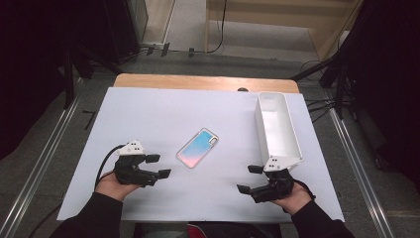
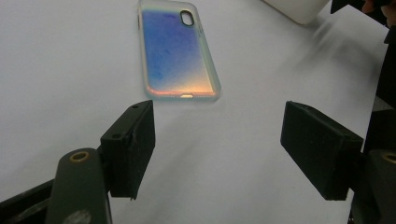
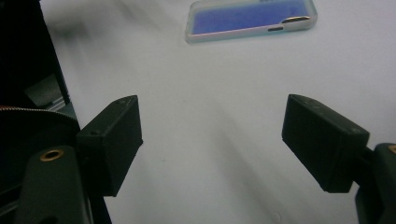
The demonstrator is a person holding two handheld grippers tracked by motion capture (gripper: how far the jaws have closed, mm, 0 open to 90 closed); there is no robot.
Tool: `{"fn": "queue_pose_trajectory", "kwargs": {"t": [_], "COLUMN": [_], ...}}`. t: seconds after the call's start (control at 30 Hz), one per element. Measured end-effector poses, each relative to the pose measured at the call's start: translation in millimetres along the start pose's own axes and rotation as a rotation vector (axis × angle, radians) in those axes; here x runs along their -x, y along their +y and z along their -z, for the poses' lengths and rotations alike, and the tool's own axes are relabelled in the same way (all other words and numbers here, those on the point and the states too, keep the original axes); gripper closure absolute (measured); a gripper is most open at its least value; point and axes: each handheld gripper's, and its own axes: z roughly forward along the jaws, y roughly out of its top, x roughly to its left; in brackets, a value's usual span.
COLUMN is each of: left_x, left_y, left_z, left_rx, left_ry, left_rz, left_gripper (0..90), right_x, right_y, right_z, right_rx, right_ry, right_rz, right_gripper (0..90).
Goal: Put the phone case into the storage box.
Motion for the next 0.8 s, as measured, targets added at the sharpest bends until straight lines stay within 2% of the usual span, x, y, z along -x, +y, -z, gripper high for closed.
{"fn": "queue_pose_trajectory", "kwargs": {"t": [0.27,0.37,0.57,0.73,0.8], "left_x": [-1.4,-1.0,1.9,2.2,2.2], "left_y": [7.7,11.7,19.8,26.2,29.5], "left_z": [-9.5,-13.9,-22.1,-26.8,-28.1], "left_rx": [-0.004,-0.005,-0.005,0.007,0.01], "left_ry": [0.001,-0.004,-0.006,-0.011,-0.008], "left_rz": [0.007,0.021,0.002,0.013,0.003], "left_gripper": [26.1,26.2,26.1,26.2,26.2], "right_x": [-0.3,-0.2,-0.2,-0.2,-0.3], "right_y": [0.0,0.0,0.0,-0.1,-0.1], "right_z": [-0.9,-0.8,-0.9,-0.7,-0.6], "right_rx": [-0.001,-0.002,-0.002,-0.002,-0.004], "right_ry": [0.001,-0.001,-0.001,-0.002,-0.002], "right_rz": [0.007,0.006,0.006,0.006,0.007], "right_gripper": [18.9,18.9,18.8,18.9,18.9]}}
